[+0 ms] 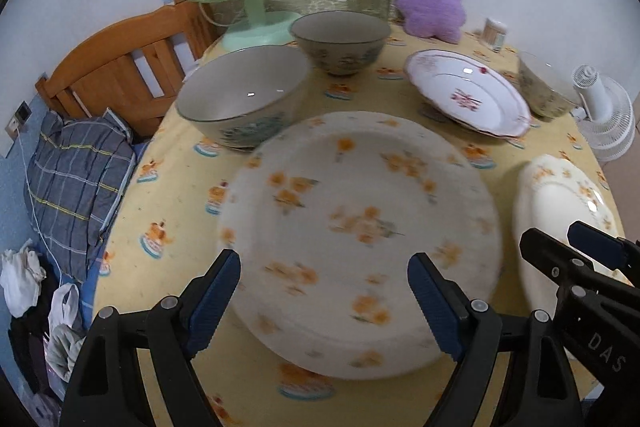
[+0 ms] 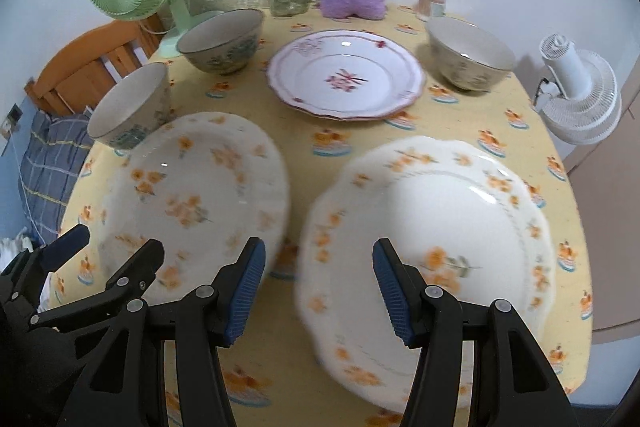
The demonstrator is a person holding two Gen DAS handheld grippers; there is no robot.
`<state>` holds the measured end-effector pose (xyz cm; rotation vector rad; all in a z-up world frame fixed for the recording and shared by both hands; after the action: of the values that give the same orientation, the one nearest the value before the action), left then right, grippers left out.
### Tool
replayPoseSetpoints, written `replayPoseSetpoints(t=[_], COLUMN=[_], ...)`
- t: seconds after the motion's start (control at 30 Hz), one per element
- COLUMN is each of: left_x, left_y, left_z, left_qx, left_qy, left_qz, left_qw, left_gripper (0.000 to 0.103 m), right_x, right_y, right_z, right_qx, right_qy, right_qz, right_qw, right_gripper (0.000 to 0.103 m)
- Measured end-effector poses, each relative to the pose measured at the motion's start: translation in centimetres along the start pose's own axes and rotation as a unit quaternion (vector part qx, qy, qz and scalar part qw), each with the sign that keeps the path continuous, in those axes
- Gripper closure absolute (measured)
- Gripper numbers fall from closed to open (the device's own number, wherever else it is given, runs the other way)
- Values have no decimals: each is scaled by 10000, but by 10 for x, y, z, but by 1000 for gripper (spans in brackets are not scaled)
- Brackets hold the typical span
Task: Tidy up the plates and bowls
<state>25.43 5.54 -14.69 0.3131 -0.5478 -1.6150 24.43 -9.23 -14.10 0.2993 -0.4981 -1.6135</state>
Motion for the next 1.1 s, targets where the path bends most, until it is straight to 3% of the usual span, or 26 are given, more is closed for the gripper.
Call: replayPoseSetpoints(t=[0.23,0.7,0.9,1.1], left_x=[-34,-50,-50,-48], left_y=[11,25,24,24], left_z=[-16,-58,-63,-64], left_qx=[-13,-329,-378,-389], left_qy=[66,31,-21,-64], left_qz=[-13,-165,-209,-263], left_qw=[10000,9993,9991,9989], left_gripper=[17,20,21,21], right_x=[-33,-48,-62,-65], right_y=[14,37,49,56], right_z=[-18,-61,-54,-62], right_qx=[-35,-117,279,328], right_qy=[-18,-223,-323,-480], right_qz=[81,174,532,601], right_qw=[10000,9995,9977,9965], right_gripper=[43,43,43,43])
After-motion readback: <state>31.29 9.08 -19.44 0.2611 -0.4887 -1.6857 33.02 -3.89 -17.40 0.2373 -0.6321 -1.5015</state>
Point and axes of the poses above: each gripper's, at about its wrist camera, not at the fingertips, and z roughly against the way its jaws point, x to its right, y to its top, the point moved 10 cm from there along -z, roughly the way its jaws point, and after that the axes turned 10 degrees about -y, right-handed, at the moved point
